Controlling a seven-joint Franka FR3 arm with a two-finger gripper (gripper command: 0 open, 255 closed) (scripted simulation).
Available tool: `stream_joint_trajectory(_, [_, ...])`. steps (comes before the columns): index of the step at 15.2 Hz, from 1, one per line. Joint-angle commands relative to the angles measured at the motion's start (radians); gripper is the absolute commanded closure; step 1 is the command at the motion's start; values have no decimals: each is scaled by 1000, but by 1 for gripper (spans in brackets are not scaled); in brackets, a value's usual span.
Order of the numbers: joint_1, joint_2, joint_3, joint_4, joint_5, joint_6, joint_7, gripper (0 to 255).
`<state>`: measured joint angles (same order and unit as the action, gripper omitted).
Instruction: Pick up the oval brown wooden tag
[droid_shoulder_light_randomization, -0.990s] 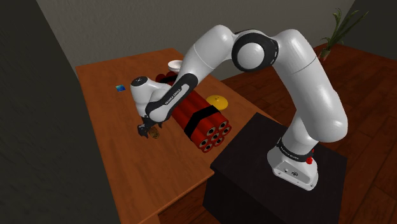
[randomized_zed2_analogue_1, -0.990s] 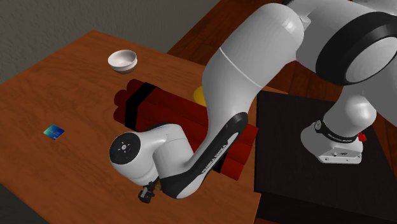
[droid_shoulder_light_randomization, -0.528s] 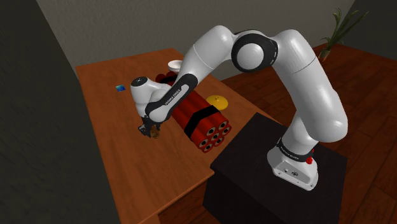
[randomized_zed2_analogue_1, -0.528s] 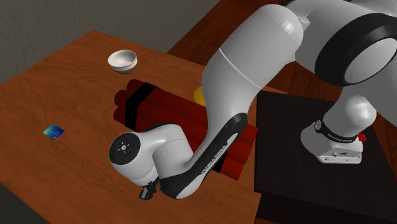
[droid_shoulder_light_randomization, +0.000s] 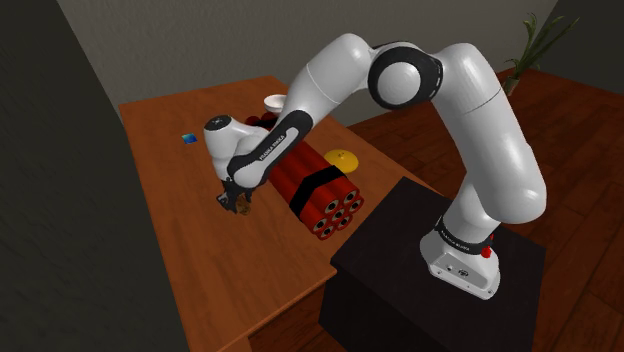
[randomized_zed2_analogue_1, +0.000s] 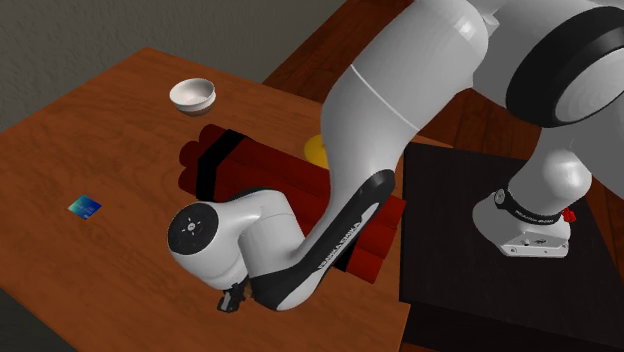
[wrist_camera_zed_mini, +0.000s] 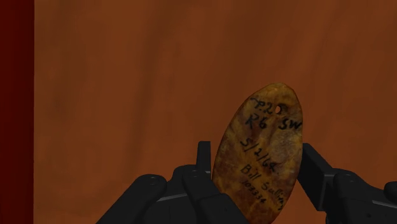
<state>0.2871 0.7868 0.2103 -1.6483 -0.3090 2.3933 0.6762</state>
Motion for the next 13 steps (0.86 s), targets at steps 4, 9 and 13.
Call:
stream_joint_trajectory(4, [-7,-46,11,-7,12,-39,-9,255])
stream_joint_trajectory(9, [-15,-94,22,-14,25,-79,-19,255])
stream_joint_trajectory(13, [-18,-113,27,-15,31,-97,-23,255])
